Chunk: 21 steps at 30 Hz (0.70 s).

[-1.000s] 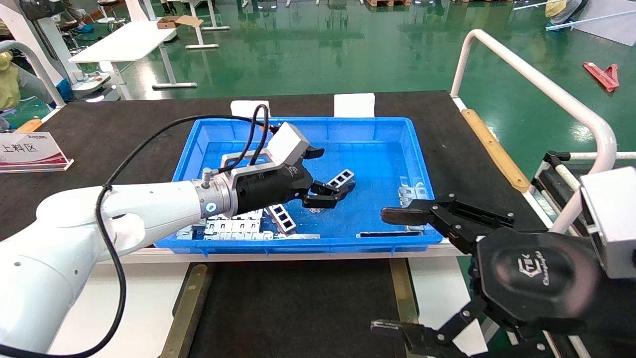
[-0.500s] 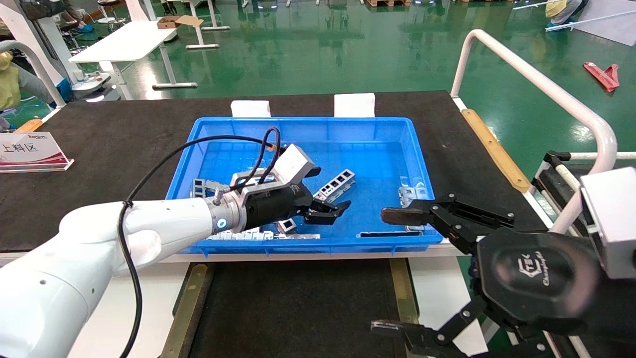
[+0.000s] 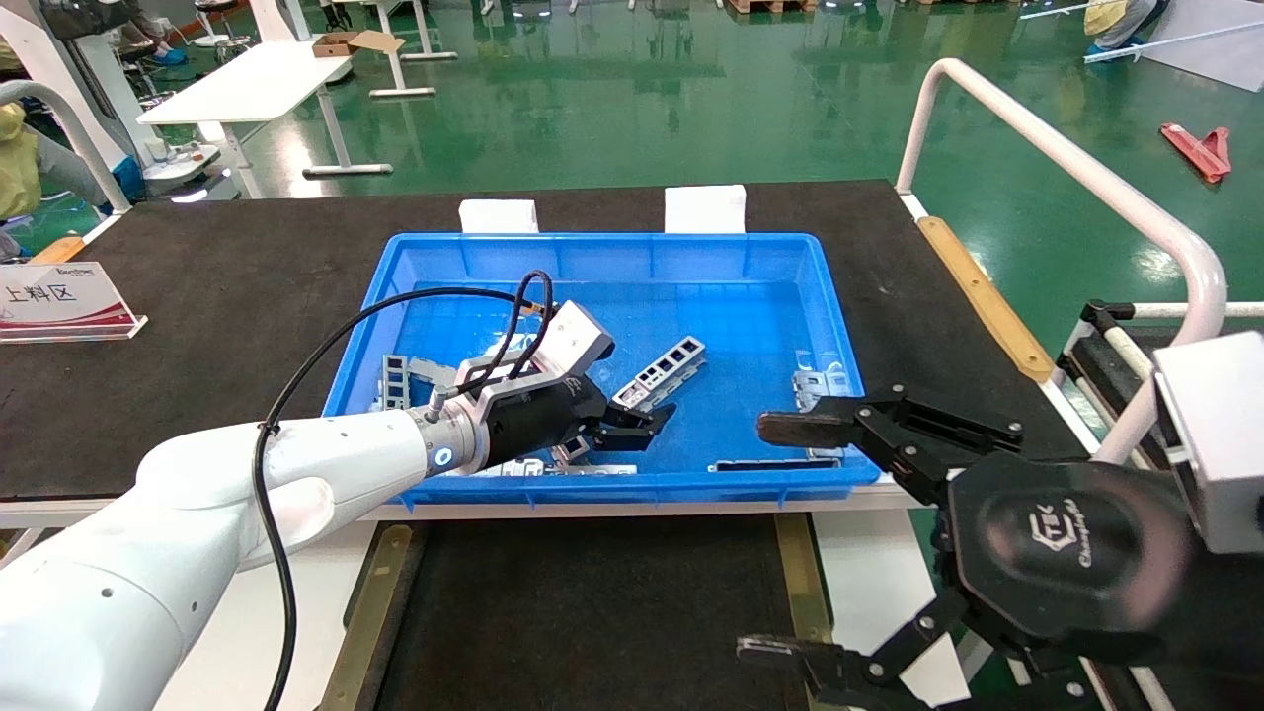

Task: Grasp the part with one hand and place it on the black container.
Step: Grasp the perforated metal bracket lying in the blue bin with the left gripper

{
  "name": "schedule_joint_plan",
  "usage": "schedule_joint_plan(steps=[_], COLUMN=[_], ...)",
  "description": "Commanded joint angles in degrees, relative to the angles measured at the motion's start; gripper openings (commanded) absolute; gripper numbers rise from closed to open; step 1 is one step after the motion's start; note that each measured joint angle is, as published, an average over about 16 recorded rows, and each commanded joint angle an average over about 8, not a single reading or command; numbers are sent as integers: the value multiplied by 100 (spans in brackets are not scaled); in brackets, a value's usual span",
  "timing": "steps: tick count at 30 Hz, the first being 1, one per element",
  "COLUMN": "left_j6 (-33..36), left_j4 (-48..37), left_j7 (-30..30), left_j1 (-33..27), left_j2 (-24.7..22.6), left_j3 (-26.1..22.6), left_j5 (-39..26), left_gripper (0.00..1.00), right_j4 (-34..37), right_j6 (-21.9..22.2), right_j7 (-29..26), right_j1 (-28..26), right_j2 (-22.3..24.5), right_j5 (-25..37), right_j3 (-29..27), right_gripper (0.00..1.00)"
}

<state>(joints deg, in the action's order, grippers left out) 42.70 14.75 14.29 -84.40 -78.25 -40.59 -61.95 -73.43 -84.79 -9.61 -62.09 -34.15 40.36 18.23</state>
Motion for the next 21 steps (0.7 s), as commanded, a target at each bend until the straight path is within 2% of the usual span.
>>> schedule_joint_plan(steps=[1,21], left_j6=[-87,-319], left_j4=[8,-32], left_j7=[12,25], left_j1=[14,95], left_j2=[2,11], left_j3=[-55,-584], left_j5=[78,696], left_gripper=[0,0], right_j4=[0,0], right_j6=[0,2], right_j7=[0,2], right_j1=[0,-1], right_j2=[0,2], right_j5=[0,-3], right_j3=[0,4], right_gripper=[0,0])
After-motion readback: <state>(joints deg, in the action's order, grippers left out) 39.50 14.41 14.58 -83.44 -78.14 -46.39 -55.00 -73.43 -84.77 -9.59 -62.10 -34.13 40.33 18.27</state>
